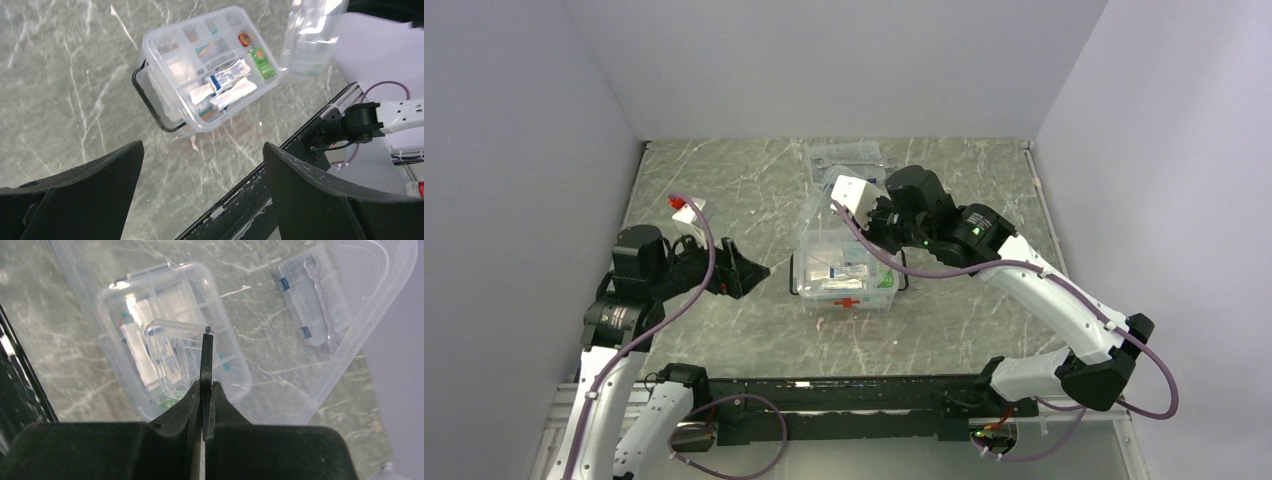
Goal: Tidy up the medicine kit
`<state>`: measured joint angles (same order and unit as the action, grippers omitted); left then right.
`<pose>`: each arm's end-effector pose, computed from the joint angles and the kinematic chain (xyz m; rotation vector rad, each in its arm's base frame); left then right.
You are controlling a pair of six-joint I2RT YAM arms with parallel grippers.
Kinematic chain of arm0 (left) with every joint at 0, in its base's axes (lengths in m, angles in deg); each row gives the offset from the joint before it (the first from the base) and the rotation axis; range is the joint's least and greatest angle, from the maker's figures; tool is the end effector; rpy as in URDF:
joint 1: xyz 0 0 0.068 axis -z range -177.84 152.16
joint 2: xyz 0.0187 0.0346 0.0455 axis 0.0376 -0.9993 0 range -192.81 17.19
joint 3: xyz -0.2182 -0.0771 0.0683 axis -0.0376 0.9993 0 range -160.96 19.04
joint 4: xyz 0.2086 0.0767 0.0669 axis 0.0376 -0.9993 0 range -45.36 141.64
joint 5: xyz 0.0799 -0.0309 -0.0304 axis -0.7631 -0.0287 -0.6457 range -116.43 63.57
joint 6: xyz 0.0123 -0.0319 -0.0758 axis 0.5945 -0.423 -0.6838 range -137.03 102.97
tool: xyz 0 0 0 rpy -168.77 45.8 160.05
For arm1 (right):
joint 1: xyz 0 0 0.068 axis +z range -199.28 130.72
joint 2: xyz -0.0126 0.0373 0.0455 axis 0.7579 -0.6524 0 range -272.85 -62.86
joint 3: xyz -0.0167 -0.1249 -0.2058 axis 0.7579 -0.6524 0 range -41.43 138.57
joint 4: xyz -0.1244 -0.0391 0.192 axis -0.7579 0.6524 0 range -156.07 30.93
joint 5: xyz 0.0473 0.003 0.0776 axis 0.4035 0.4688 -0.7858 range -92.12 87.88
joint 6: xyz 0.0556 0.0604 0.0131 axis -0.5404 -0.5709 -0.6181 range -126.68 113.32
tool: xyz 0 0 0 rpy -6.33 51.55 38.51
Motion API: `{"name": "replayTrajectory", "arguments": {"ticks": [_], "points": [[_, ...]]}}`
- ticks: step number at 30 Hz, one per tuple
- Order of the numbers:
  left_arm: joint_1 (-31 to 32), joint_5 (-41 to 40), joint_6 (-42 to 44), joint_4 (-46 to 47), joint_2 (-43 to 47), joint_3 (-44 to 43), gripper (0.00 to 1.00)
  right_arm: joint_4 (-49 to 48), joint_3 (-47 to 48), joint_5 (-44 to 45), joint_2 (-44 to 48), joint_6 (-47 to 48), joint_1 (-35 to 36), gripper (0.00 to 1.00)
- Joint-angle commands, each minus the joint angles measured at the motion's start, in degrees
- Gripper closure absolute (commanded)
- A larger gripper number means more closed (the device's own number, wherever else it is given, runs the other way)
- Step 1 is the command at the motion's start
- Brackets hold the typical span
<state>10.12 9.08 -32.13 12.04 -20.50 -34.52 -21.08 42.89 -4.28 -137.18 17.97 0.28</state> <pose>0.1404 -0.0623 0.3174 0.2876 1.9855 -0.8723 0.1780 0.2129 0.3482 -1.3416 1.7382 0.2868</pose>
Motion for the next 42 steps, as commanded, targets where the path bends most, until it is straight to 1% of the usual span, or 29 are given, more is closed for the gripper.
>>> {"name": "replayTrajectory", "arguments": {"ticks": [1, 3, 7, 11, 14, 18, 24, 27, 32, 42], "points": [[0.1, -2.1, 1.1, 1.5, 1.5, 3.1, 0.04, 6.9, 6.0, -3.4, -1.3, 12.5, -0.1, 1.0], [0.1, -2.6, 1.2, 1.9, 1.9, 4.4, 0.04, 11.2, 8.5, -4.6, -2.8, 14.4, -0.1, 1.0], [0.1, -5.2, 2.1, 2.7, 3.5, 6.8, 0.04, 16.9, 10.2, -8.7, -3.0, 19.9, 0.0, 1.0], [0.1, -10.1, 2.3, 3.1, 5.1, 9.3, 0.04, 20.9, 11.3, -7.9, -3.9, 20.5, 0.3, 1.0], [0.1, -12.6, 1.6, 4.3, 6.3, 11.6, 0.04, 21.0, 10.4, -5.3, -5.1, 20.1, 0.5, 1.0], [0.1, -14.0, 1.5, 5.0, 6.7, 12.6, 0.04, 21.1, 10.2, -5.0, -7.1, 20.4, 0.7, 1.0], [0.1, -15.3, 1.3, 5.4, 8.2, 13.3, 0.03, 18.2, 7.4, -3.0, -9.9, 21.5, 0.6, 1.0], [0.1, -15.9, 1.3, 5.3, 8.6, 13.4, 0.03, 16.0, 6.6, -3.4, -11.0, 22.2, 0.3, 1.0], [0.1, -16.1, 1.2, 5.2, 9.1, 13.6, 0.03, 14.3, 7.9, -3.2, -13.9, 23.1, -0.3, 1.0], [0.1, -16.2, 1.1, 5.4, 9.5, 13.7, 0.03, 14.0, 12.9, -1.9, -19.6, 24.6, -1.1, 1.0]]}}
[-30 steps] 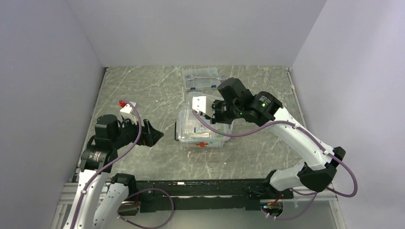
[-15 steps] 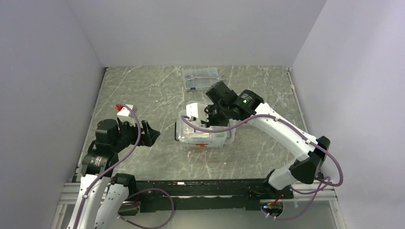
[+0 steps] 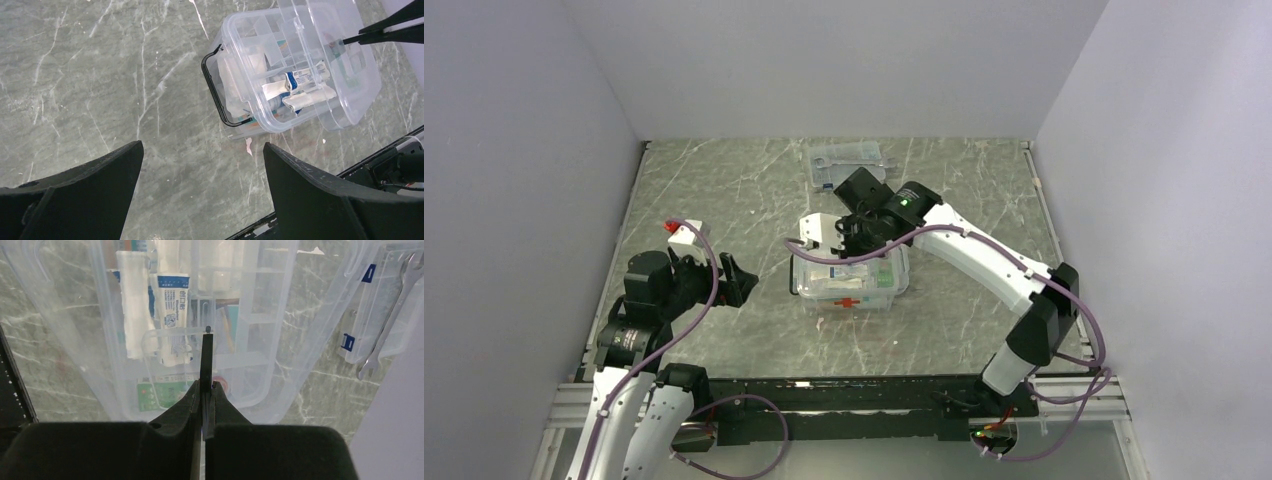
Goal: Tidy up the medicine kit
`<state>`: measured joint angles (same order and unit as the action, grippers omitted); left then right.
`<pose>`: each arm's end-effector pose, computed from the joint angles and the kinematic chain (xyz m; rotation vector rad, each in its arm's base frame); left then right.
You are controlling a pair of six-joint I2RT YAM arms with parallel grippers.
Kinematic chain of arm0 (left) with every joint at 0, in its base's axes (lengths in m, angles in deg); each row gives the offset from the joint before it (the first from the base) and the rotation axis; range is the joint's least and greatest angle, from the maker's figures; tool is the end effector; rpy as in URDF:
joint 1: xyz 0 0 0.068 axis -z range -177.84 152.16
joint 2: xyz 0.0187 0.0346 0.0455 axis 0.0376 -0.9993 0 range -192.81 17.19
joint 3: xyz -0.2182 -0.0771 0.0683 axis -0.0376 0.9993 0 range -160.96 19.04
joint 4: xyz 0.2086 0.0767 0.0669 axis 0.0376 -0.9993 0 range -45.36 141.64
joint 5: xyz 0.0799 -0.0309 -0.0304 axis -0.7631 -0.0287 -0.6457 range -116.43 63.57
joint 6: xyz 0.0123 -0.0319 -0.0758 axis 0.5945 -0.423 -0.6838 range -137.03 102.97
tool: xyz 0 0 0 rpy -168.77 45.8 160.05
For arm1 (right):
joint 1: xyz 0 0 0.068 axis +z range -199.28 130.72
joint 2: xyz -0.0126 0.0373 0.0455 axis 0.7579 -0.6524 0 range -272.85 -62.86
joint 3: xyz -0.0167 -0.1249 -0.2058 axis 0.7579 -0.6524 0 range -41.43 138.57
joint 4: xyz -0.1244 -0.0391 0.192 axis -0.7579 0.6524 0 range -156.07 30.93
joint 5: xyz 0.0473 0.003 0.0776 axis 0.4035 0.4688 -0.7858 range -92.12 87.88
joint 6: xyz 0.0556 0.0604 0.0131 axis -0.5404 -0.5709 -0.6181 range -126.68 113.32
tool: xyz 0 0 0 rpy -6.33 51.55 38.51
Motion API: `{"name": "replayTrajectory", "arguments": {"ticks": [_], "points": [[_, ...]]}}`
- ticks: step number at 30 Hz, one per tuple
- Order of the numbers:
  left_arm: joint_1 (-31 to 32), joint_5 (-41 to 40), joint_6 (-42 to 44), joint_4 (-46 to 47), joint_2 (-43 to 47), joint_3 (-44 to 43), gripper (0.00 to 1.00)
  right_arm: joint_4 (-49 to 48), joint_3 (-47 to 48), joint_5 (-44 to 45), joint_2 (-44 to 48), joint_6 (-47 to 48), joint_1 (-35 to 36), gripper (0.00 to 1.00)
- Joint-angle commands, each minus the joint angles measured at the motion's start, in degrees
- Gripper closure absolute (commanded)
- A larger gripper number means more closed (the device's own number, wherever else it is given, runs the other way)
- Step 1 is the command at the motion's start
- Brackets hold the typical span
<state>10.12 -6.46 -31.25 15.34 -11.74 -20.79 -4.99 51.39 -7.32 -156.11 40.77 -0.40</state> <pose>0.1394 -0.0446 0.2636 0.1146 2.0328 -0.5956 0.2035 0.2430 0.2741 -1.9894 1.7403 0.1282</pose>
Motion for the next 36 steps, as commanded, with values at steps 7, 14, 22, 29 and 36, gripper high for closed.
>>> {"name": "replayTrajectory", "arguments": {"ticks": [7, 14, 22, 29, 36], "points": [[0.1, -0.7, 0.3, 2.2, 0.8, 0.1, 0.03, -1.1, 8.2, 0.8, -3.1, 1.8, -0.4, 1.0], [0.1, -0.9, 0.3, 2.2, 0.9, 0.1, 0.02, -0.3, 9.1, -1.0, -5.0, 0.8, -0.1, 1.0], [0.1, -0.7, 0.3, 2.3, 0.6, 0.2, 0.02, 1.3, 8.1, -0.3, -5.0, 0.2, 0.0, 1.0], [0.1, -0.5, 0.3, 2.4, 0.5, 0.2, 0.02, 4.2, 8.7, -2.2, -5.5, -2.0, 0.1, 1.0], [0.1, -0.4, 0.3, 2.3, 0.6, 0.2, 0.02, 6.0, 10.2, -0.9, -6.6, -4.8, 0.8, 1.0]]}}
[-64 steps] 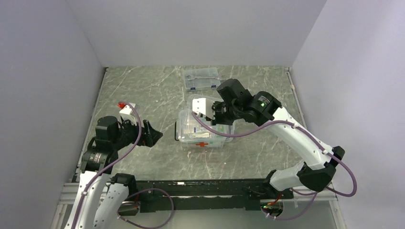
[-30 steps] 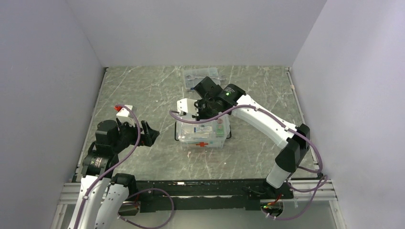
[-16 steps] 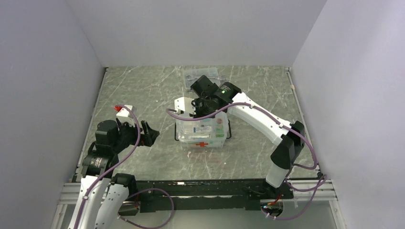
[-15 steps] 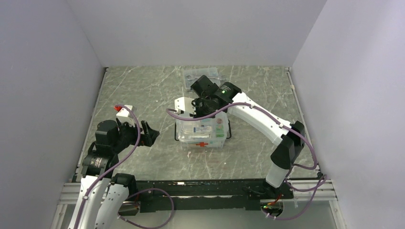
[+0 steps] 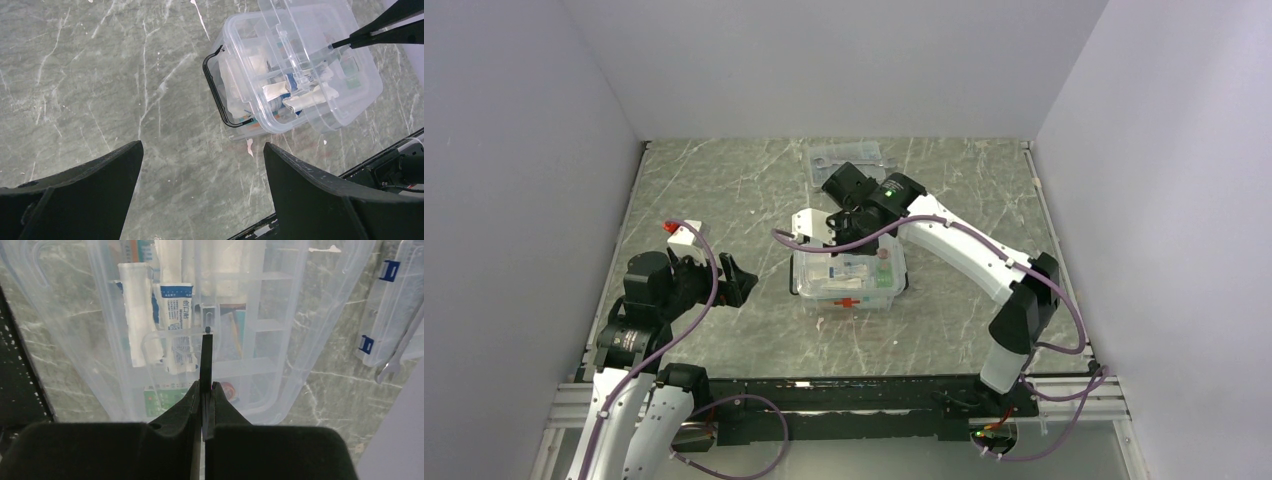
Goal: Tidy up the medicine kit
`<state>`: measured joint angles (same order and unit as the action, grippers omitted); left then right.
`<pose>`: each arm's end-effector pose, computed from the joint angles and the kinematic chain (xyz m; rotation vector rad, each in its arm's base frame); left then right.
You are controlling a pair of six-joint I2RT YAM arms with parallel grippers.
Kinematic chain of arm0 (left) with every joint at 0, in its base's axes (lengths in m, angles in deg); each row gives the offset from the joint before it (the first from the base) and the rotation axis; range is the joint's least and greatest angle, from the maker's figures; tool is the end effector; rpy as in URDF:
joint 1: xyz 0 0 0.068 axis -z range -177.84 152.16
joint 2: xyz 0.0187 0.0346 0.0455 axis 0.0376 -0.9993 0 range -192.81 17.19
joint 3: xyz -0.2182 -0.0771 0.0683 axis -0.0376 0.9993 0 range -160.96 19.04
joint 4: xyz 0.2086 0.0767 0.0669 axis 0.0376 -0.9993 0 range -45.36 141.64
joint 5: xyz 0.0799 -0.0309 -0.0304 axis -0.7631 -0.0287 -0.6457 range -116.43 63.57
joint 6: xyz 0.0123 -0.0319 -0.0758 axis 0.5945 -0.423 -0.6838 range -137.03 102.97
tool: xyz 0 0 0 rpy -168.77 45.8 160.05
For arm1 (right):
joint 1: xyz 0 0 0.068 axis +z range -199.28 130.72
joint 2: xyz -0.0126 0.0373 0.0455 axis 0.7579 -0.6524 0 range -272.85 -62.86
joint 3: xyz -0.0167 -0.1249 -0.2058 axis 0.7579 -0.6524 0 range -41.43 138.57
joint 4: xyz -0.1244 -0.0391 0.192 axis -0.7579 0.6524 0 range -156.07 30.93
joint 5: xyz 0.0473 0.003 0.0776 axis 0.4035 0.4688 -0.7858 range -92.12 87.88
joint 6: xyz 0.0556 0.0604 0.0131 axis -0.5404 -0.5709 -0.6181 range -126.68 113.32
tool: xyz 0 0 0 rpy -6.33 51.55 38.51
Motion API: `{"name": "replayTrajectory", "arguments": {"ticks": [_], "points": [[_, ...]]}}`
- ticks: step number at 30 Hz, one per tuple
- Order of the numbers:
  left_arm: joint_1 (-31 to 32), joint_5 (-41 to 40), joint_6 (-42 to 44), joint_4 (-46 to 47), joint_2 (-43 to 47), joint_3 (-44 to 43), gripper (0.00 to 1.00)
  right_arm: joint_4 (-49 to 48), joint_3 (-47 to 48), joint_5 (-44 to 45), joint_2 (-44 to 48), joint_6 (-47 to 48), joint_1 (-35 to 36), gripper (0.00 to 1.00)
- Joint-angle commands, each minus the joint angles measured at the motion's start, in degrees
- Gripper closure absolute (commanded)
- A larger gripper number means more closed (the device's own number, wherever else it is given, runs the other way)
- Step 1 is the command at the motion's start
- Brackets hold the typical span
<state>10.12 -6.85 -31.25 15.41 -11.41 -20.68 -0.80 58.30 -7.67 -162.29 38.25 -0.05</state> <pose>0.1389 -0.0441 0.2638 0.1111 2.0279 -0.5887 0.2122 0.2567 0.2702 -2.0005 1.8208 0.1533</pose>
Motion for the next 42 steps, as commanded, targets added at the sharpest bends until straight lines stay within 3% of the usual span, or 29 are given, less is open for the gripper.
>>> {"name": "replayTrajectory", "arguments": {"ticks": [1, 17, 42], "points": [[0.1, 0.0, 0.3, 2.3, 0.4, 0.1, 0.02, 1.7, 3.5, -0.5, -0.6, -2.8, 0.5, 1.0], [0.4, -0.1, 0.3, 2.1, 0.6, 0.1, 0.02, -0.6, 6.5, -1.1, -5.3, -3.8, 1.1, 1.0], [0.4, -0.2, 0.2, 2.4, 0.4, 0.3, 0.02, -7.3, -0.5, -1.8, -7.2, -4.3, 3.4, 1.0]]}}
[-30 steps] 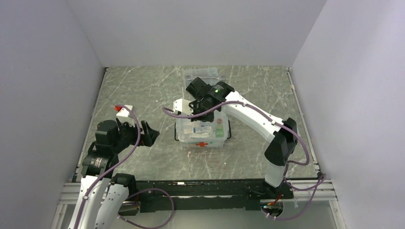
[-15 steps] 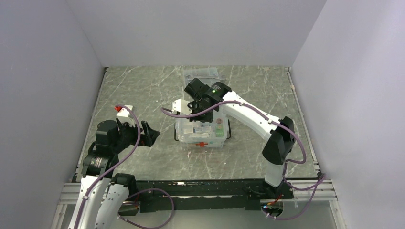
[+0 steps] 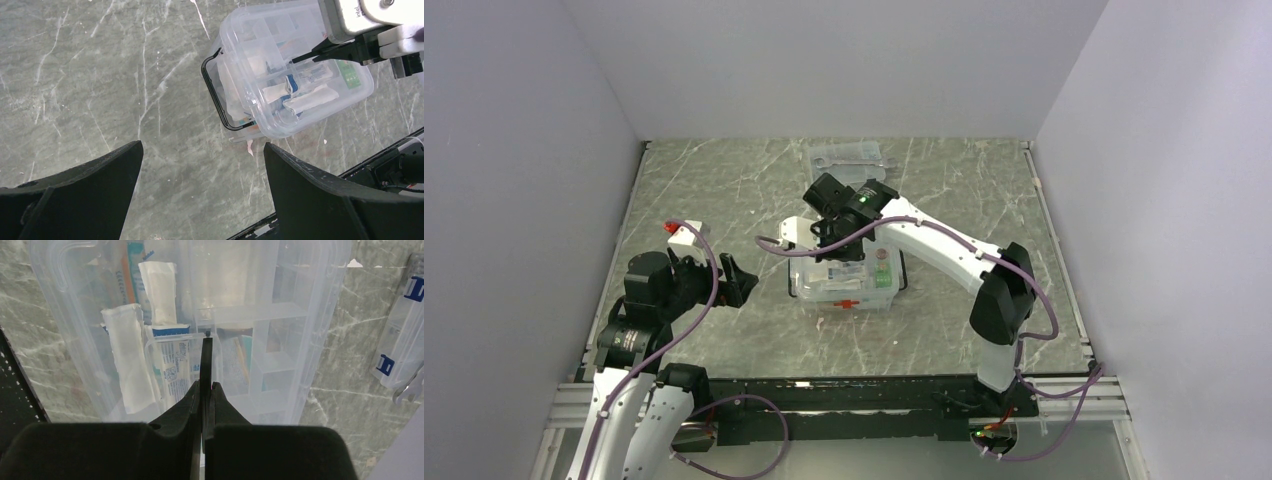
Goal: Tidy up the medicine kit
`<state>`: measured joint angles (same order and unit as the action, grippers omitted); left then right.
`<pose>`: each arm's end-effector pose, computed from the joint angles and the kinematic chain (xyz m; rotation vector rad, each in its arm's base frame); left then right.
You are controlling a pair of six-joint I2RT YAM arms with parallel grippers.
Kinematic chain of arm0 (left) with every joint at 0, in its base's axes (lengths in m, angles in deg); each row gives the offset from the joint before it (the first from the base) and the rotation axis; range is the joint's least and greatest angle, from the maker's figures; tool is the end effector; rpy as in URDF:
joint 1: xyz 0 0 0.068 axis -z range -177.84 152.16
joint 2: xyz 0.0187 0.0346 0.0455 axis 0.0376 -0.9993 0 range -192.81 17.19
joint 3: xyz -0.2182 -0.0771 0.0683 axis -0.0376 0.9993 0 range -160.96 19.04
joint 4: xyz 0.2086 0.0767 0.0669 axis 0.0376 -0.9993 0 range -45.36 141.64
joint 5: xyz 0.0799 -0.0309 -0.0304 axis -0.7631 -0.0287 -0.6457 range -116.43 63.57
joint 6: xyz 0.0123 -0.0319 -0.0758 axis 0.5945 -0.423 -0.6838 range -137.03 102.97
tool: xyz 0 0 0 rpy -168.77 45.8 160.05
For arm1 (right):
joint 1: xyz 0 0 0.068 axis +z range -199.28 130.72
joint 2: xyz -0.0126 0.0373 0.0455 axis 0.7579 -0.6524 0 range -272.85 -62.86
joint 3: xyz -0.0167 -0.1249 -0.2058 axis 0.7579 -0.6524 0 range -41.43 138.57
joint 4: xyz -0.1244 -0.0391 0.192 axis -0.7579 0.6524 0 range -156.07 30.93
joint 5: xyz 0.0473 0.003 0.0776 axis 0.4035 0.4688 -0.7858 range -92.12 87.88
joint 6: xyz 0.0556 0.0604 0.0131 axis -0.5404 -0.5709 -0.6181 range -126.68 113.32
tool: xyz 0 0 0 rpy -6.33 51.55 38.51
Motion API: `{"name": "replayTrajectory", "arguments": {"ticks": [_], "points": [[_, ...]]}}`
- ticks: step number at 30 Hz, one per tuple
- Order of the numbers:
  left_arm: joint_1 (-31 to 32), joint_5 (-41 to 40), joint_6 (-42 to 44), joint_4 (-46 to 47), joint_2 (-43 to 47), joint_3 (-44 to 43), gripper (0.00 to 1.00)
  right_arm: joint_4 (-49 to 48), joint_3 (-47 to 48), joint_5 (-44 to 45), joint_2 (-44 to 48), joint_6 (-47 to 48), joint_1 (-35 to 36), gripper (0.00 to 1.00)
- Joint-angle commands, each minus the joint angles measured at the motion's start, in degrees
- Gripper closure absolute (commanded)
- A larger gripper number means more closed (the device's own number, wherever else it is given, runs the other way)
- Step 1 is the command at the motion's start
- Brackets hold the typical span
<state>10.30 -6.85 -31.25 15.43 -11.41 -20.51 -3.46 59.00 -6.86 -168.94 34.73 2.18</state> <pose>0.1389 -0.0445 0.2629 0.1138 2.0307 -0.5907 0.2176 0.2826 0.2384 -2.0198 1.8910 0.1604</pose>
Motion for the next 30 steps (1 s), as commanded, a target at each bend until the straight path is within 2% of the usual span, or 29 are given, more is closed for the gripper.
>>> {"name": "replayTrajectory", "arguments": {"ticks": [1, 13, 27, 30], "points": [[0.2, -0.1, 0.2, 2.4, 0.3, 0.2, 0.02, -4.9, -1.5, -2.6, -0.7, -1.0, 1.3, 1.0], [0.5, 3.1, 0.2, 3.0, -3.2, 0.0, 0.01, -9.5, -9.0, -3.9, 2.5, -1.0, 1.8, 1.0], [0.6, 3.4, 0.3, 0.7, -6.9, -2.8, 0.01, -13.8, -13.6, -1.6, 8.7, -1.4, 1.8, 0.82], [0.6, 3.3, 0.2, 0.4, -7.3, -3.3, 0.01, -14.1, -14.0, -1.6, 9.7, -1.2, 1.9, 0.7]]}}
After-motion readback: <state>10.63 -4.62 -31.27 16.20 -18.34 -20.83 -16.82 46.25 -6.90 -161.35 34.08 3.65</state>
